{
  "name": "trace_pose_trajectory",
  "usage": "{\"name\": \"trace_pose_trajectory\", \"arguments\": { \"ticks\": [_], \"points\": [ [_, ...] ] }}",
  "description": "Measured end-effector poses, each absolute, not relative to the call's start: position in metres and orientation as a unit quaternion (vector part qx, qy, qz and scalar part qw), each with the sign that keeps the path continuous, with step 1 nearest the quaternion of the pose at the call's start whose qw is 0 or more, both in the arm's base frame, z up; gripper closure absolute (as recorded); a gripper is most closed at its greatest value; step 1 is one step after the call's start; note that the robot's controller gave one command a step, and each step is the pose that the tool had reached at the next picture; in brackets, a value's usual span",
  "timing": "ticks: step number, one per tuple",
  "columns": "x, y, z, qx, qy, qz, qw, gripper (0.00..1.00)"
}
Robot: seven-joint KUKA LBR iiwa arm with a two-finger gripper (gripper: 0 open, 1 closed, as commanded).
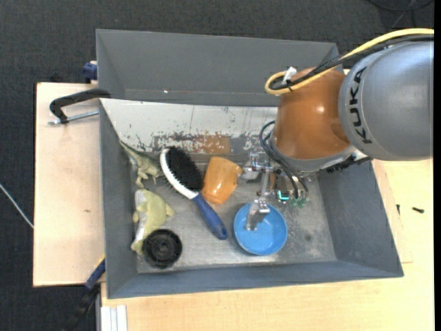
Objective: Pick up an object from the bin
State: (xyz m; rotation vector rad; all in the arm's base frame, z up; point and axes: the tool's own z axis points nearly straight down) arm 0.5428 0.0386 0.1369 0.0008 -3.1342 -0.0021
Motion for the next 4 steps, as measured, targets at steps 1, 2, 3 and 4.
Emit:
{"name": "trace_pose_trajectory", "arguments": {
  "ticks": [1, 2, 3, 4],
  "points": [
    [0.5269, 0.0263, 0.072, 0.066, -0.998, 0.0, -0.004, 0.0],
    [0.5284, 0.027, 0.0738, 0.065, -0.998, -0.001, -0.003, 0.0],
    [0.5295, 0.0277, 0.075, 0.065, -0.998, -0.001, -0.002, 0.0],
    [0.5305, 0.0285, 0.0758, 0.064, -0.998, -0.001, -0.003, 0.0]
  ]
}}
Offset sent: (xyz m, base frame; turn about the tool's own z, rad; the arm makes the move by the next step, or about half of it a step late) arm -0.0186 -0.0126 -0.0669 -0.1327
